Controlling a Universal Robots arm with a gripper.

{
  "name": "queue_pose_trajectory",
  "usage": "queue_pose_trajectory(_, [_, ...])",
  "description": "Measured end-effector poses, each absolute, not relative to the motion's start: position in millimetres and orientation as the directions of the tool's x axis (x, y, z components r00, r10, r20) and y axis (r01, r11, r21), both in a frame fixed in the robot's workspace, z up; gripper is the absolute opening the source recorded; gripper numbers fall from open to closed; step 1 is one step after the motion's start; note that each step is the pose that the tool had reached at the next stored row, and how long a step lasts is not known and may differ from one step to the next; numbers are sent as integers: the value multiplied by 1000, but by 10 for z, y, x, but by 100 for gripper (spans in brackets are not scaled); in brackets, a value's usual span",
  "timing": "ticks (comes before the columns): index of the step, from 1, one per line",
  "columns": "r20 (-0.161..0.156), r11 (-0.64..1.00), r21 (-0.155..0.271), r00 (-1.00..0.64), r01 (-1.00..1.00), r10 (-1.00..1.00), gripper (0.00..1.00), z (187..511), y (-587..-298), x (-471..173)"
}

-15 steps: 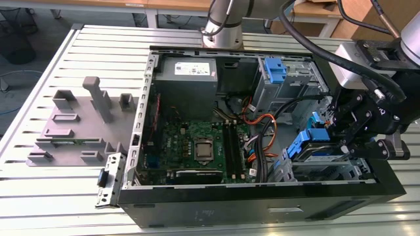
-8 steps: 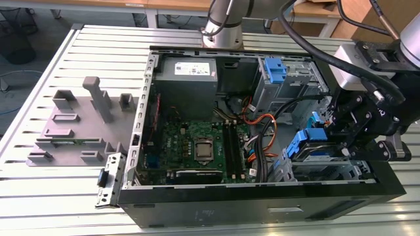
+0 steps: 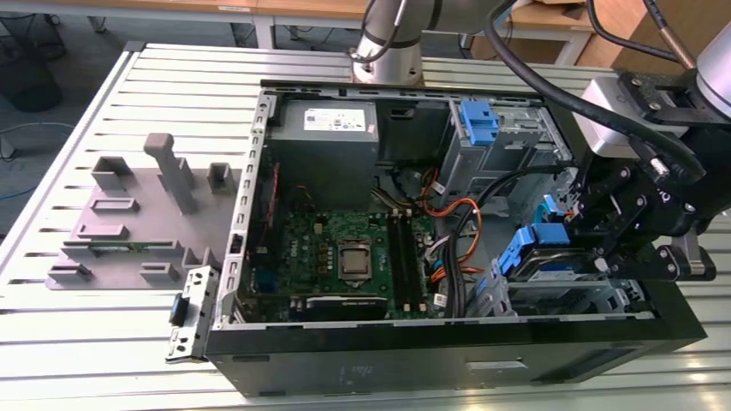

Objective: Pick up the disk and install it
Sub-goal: 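Insert the disk into the insertion slot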

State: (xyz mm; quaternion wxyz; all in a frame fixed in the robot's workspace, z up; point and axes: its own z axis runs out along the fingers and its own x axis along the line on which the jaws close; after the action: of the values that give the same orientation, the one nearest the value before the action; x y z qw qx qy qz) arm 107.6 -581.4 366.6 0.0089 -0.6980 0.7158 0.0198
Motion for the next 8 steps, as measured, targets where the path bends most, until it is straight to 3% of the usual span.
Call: queue_pose_trajectory(8, [-43, 25, 16, -25, -1000, -999, 43, 3665, -5814, 1076])
